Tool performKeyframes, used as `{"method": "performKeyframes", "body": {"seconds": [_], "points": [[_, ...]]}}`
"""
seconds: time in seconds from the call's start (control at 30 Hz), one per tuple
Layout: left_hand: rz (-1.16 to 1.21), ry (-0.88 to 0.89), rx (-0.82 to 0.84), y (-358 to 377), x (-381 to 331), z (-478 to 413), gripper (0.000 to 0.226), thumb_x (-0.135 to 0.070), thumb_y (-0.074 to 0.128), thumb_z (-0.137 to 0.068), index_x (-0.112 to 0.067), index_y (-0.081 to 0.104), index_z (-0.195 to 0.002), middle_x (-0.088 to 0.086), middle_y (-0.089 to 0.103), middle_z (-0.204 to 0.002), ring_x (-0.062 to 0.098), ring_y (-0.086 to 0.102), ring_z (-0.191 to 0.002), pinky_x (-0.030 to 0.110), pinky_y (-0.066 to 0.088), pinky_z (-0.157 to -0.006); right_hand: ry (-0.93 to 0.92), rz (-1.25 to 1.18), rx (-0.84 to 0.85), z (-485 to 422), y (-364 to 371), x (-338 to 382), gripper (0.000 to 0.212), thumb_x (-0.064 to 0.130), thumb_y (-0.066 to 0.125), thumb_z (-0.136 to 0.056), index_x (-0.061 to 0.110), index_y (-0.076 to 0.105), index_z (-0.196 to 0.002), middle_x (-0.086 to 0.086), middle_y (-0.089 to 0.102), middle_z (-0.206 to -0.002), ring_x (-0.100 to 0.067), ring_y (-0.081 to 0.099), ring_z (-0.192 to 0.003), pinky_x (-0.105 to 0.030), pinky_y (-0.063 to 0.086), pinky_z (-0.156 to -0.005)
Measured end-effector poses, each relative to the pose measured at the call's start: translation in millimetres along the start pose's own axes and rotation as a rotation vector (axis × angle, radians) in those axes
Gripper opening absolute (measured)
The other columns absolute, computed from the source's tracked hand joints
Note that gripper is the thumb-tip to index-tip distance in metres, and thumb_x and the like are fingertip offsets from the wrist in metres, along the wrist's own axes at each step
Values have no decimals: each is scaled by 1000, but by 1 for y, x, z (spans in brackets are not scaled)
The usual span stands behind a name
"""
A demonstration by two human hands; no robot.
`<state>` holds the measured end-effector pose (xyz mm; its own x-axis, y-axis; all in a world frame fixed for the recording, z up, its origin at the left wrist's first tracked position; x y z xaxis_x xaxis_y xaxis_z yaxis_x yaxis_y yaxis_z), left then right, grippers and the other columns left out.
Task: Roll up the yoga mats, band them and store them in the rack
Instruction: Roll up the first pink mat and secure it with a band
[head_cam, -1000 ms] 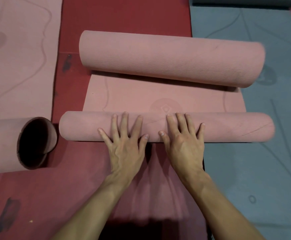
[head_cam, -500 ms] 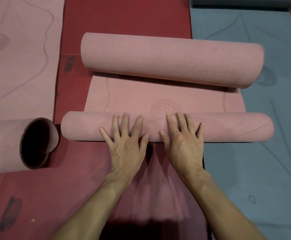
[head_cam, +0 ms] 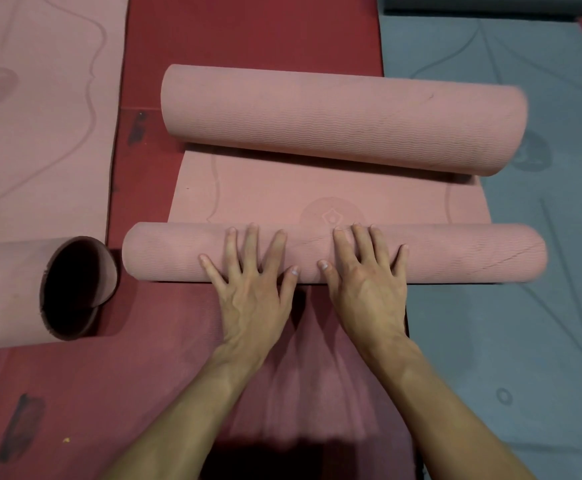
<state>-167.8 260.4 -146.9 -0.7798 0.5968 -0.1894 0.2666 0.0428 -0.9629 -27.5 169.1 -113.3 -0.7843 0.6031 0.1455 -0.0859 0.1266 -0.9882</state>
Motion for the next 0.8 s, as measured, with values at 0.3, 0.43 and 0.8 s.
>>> {"method": "performKeyframes", "body": {"seconds": [0.3, 0.43, 0.8], "points": [[12, 12, -30, -8, -2, -1, 62, -53, 39, -100, -32, 40, -158, 15, 29, -168, 41, 20, -156, 74, 6, -118, 2, -16, 3, -1, -1, 0, 58, 51, 47, -104, 22, 45, -155, -7, 41, -162, -32, 28, -155, -69, 19, -122], [-34, 51, -20, -2, -1, -6, 59, -50, 37, -102, -32, 41, -157, 10, 37, -165, 38, 27, -155, 74, 14, -118, -2, -14, 30, -5, -1, 1, 59, 51, 43, -104, 22, 44, -155, -7, 41, -163, -32, 27, -155, -68, 16, -122], [6, 46, 19, -1, -1, -13, 58, -48, 37, -100, -32, 45, -155, 10, 39, -163, 40, 26, -154, 75, 12, -118, -66, -30, -7, -6, -6, 9, 51, 37, 59, -101, 16, 55, -147, -10, 50, -156, -33, 40, -150, -65, 30, -120]]}}
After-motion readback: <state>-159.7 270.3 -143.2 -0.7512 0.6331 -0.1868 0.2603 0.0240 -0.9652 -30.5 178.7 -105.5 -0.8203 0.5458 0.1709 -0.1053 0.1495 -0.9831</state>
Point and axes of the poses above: each hand's wrist, its own z-axis away from the middle knuckle, its own y-axis out of the palm, x = y × z, the point moved 7 cm from there along -z, towards the middle knuckle
